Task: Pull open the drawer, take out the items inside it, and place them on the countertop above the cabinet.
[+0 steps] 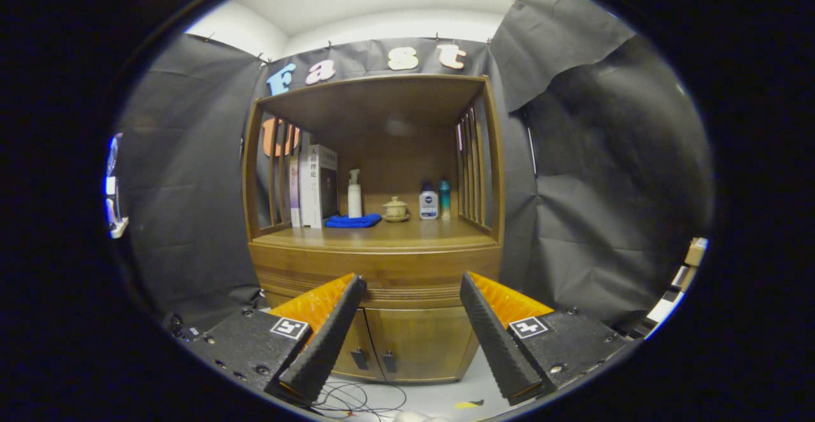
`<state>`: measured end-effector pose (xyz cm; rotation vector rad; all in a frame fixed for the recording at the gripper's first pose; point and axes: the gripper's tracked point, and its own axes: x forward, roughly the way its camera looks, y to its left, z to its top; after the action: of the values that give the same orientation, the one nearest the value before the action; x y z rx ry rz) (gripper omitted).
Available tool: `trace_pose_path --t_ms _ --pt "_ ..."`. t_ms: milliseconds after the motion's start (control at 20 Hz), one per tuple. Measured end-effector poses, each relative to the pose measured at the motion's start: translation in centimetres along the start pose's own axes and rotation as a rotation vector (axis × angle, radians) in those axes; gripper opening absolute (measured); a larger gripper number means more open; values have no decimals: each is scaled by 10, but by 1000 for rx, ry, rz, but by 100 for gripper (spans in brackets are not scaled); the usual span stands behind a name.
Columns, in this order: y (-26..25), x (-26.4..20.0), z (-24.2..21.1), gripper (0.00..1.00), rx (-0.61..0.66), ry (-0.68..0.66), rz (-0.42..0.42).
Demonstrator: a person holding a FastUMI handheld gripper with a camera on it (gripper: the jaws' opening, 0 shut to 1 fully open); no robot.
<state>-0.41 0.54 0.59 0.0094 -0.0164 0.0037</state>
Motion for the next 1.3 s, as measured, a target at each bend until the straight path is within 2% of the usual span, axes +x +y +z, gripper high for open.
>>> trace_pose_path --t_ms 300,550,800,950,1250,1300 --pt "26 26 -11 99 0 16 27" --pt "56 73 -27 99 -22 17 25" --pt "88 136 -63 100 -16 85 41" --pt "93 161 -86 100 -3 115 25" --pt "94 179 -105 99 -37 142 -13" --pt "89 181 -107 95 -54 150 -18"
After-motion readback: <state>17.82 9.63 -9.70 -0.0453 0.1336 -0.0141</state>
